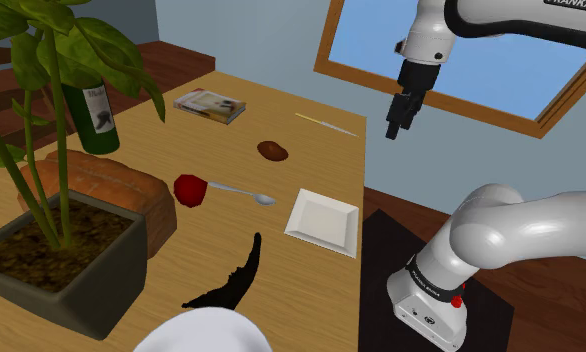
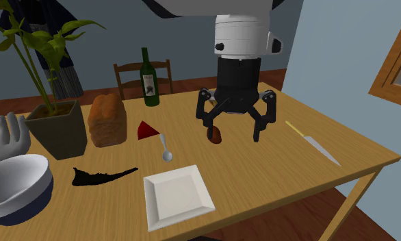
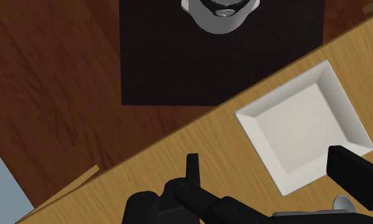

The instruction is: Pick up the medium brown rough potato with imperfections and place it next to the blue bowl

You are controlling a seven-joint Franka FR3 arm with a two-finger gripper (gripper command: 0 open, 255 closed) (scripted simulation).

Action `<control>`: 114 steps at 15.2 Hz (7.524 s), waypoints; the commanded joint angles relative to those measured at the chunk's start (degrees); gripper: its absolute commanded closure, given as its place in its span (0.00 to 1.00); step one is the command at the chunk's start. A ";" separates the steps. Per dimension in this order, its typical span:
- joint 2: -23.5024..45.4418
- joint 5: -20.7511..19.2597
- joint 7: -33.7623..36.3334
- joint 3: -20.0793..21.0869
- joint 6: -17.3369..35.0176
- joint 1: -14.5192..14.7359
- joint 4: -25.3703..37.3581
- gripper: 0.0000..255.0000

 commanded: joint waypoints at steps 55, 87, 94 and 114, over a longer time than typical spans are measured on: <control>62.28 0.11 -1.23 3.16 41.70 4.03 24.76 1.00; 54.12 0.78 -1.85 3.31 19.78 3.95 38.54 1.00; 50.50 1.06 -0.15 4.14 17.43 4.92 37.25 1.00; 25.67 8.93 19.85 16.61 19.20 15.73 11.43 1.00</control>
